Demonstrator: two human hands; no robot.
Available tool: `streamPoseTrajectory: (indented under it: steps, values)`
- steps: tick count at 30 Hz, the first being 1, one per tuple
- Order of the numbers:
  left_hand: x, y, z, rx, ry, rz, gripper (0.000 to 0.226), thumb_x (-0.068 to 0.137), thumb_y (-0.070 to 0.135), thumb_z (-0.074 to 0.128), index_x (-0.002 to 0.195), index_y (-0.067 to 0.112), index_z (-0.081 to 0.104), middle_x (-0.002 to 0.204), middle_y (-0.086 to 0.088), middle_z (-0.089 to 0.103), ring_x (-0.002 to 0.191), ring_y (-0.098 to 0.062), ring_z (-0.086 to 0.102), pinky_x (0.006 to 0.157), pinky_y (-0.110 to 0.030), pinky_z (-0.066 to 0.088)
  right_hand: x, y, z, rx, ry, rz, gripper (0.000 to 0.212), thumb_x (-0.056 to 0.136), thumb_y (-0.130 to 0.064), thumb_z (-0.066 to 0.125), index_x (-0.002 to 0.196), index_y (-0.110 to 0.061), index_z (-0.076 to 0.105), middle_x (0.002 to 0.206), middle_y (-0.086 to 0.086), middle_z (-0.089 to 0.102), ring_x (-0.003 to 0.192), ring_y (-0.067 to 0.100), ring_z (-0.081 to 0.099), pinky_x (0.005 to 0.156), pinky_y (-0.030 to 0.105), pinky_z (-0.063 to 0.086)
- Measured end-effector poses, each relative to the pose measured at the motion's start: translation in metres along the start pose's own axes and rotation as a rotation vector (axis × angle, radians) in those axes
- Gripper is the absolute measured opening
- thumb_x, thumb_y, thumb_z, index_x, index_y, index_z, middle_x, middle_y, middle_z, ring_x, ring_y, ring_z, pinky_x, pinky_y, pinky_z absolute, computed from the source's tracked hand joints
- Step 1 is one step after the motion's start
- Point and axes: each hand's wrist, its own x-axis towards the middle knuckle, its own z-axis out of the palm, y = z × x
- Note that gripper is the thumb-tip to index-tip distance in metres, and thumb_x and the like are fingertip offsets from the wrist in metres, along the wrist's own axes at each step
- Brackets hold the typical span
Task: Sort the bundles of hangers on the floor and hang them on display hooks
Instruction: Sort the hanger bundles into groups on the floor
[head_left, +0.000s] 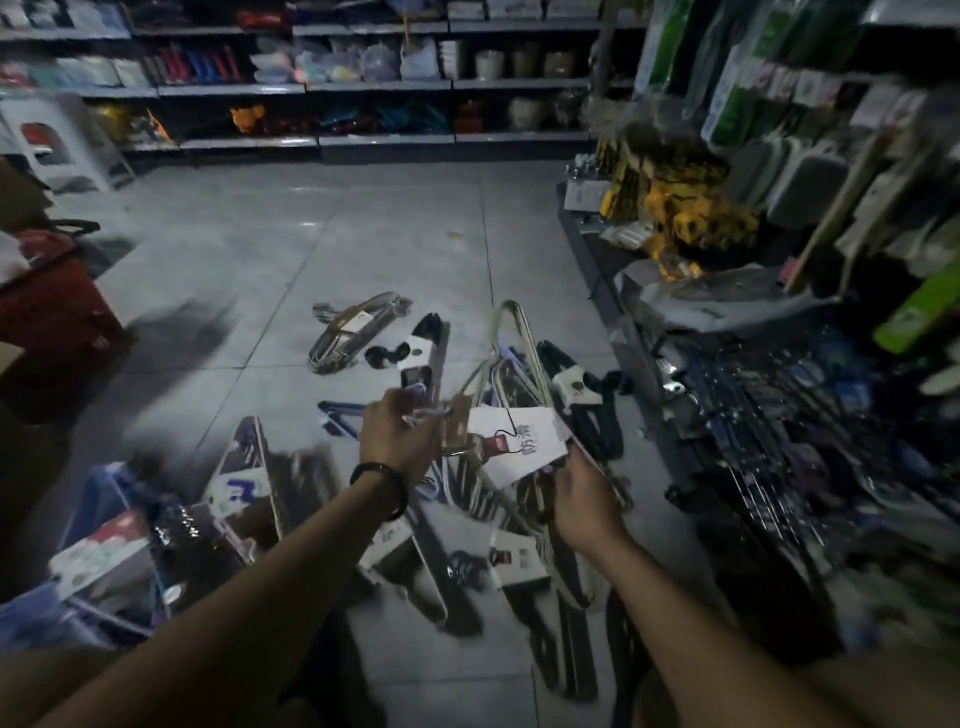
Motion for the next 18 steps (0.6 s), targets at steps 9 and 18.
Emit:
streamPoseTrajectory:
  steps: [9, 18]
  values:
    - [-0.028, -0.139, 0.071, 0.431, -0.571, -0.291, 0.018, 0.096, 0.007, 0.063, 0.108, 0.017, 0.073, 0.107, -0.006, 0.071, 0.091, -0.025, 0.071, 0.075, -0.031, 0.062, -0.033, 0.092, 0.025, -0.155, -0.225, 0.419, 0.026, 0.106, -0.015, 0.046, 0.129, -0.016, 0.058, 0.122, 0.008, 0.066, 0.104, 0.022, 0.060, 0.088, 0.032, 0.051]
    - [-0.002, -0.193, 0.104, 0.668, -0.560, -0.146, 0.024, 0.100, 0.017, 0.063, 0.120, 0.019, 0.076, 0.122, -0.005, 0.072, 0.108, -0.021, 0.065, 0.092, -0.024, 0.046, -0.008, 0.125, 0.083, -0.272, -0.263, 0.545, 0.016, 0.105, -0.013, 0.046, 0.113, -0.009, 0.059, 0.120, 0.015, 0.063, 0.099, 0.025, 0.057, 0.087, 0.031, 0.049]
